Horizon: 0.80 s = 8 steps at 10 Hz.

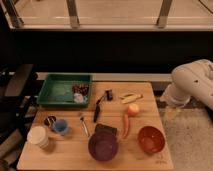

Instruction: Place towel in paper cup

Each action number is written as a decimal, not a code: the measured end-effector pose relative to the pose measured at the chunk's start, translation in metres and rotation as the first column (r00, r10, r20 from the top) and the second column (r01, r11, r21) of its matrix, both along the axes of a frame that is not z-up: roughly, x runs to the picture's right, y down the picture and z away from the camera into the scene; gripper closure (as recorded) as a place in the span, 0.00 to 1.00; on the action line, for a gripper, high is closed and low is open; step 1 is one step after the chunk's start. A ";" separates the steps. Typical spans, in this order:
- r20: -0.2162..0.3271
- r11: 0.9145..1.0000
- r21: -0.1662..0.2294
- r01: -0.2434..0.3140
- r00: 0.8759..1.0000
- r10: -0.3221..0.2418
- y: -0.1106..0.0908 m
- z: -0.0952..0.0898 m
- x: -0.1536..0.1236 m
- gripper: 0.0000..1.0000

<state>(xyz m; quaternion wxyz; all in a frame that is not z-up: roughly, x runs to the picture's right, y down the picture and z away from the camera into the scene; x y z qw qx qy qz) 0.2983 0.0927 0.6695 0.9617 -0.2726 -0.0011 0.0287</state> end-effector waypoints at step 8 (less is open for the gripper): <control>0.226 0.991 0.119 -0.064 0.973 0.036 -0.107 0.012 -0.097 0.35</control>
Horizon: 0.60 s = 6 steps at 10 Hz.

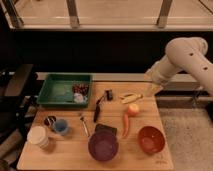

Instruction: Place towel in paper cup

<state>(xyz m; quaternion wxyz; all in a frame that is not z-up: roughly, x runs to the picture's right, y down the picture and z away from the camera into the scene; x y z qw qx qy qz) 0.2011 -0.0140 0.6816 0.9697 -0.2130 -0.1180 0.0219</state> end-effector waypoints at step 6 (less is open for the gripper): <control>0.033 0.996 0.046 0.073 0.997 -0.075 -0.010 0.015 -0.072 0.35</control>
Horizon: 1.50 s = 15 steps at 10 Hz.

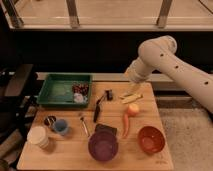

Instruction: Place towel in paper cup

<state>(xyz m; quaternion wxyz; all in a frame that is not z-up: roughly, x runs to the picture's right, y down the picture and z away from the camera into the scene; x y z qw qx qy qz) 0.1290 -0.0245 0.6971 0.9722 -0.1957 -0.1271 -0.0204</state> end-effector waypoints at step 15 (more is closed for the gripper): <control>0.202 0.981 0.006 0.192 0.961 -0.190 -0.011 0.106 -0.166 0.35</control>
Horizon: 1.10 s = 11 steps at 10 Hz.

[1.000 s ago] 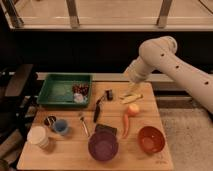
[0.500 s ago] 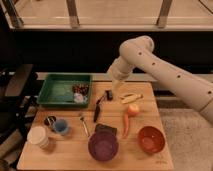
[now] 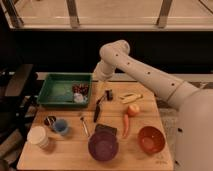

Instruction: Place towel in paper cup

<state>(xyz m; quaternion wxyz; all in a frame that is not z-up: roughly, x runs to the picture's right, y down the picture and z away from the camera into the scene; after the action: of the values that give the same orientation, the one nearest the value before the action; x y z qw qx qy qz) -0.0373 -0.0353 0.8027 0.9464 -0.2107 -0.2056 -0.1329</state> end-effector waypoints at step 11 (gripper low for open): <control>0.016 0.998 -0.060 -0.021 1.000 0.022 0.001 0.037 -0.055 0.35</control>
<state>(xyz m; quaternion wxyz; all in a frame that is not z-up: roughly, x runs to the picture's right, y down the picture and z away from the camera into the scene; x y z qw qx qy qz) -0.0923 -0.0342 0.8400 0.9393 -0.2355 -0.2197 -0.1181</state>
